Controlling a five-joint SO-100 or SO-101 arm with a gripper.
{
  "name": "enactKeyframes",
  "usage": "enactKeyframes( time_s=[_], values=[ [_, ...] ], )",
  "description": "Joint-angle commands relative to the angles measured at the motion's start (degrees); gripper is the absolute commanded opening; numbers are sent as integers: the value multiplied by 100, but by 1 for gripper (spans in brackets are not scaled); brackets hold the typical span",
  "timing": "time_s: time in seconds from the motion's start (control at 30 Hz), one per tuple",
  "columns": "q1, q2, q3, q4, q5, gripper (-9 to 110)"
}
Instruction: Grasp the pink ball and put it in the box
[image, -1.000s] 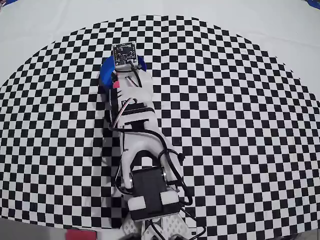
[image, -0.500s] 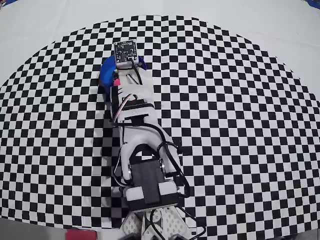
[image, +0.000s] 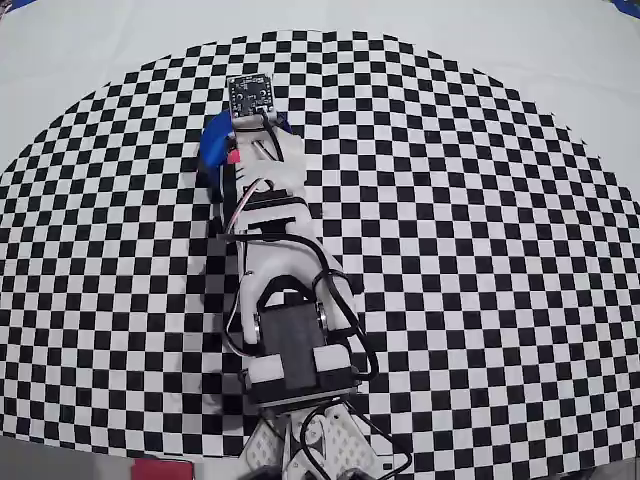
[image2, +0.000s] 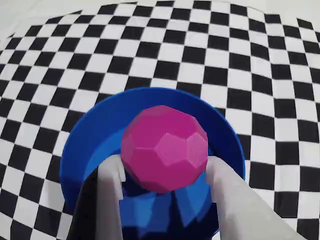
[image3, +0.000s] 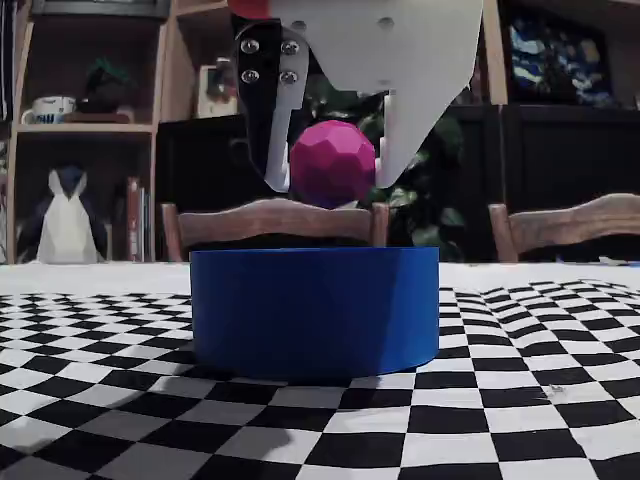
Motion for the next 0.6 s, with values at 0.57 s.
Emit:
enactKeyframes(
  time_s=[0.57],
  values=[
    [44,-325,-492,-88,-35,0]
  ],
)
